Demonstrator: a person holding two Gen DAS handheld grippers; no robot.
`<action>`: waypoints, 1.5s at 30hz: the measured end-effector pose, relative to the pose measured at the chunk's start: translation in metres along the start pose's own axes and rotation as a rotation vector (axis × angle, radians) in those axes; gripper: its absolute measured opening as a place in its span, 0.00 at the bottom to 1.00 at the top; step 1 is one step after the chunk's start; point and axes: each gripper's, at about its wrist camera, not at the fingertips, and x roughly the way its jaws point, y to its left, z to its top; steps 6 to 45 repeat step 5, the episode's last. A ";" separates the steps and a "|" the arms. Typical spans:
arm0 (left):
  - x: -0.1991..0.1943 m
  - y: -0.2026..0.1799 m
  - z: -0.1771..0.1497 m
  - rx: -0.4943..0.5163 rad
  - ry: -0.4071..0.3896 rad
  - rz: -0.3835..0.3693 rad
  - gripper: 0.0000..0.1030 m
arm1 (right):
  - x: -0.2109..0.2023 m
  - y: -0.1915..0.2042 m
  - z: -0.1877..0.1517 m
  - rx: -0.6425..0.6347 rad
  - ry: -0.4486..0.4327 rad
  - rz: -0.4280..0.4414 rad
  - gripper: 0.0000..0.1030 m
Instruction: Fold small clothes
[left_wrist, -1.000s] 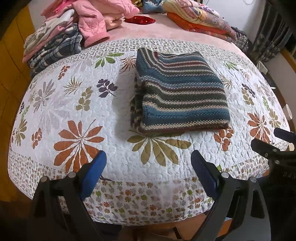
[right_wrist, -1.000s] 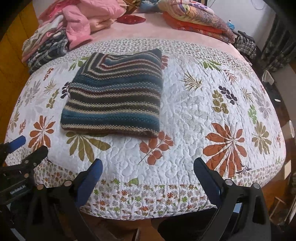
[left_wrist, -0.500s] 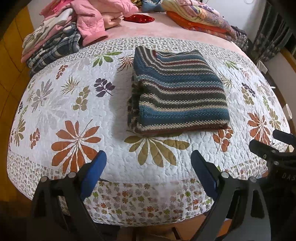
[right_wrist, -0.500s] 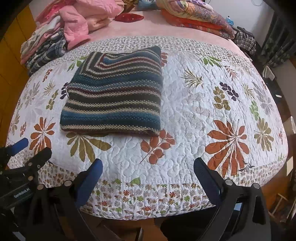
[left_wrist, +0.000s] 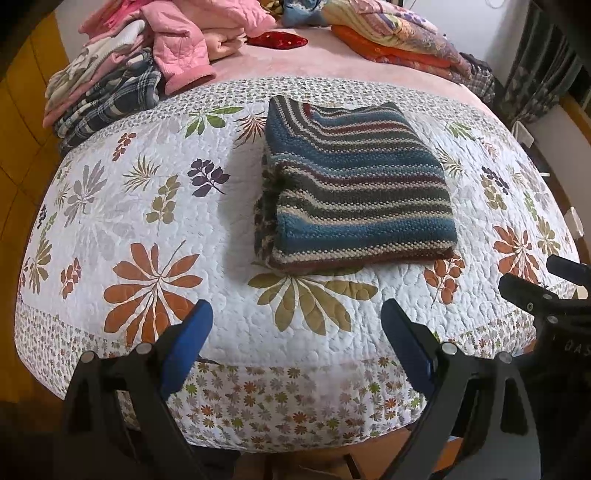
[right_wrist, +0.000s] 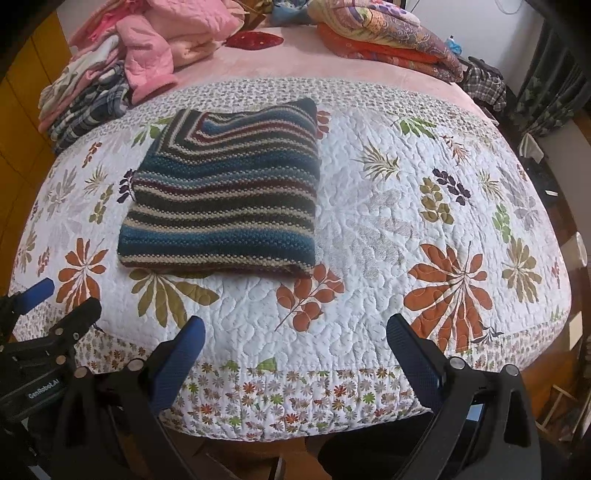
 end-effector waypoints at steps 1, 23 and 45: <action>0.000 0.000 0.000 -0.001 0.000 0.000 0.89 | 0.000 0.000 0.000 0.001 0.001 0.002 0.96; -0.001 -0.002 0.000 0.000 -0.002 -0.003 0.89 | 0.000 0.000 0.001 -0.002 -0.001 0.000 0.96; -0.001 -0.002 0.000 0.000 -0.002 -0.003 0.89 | 0.000 0.000 0.001 -0.002 -0.001 0.000 0.96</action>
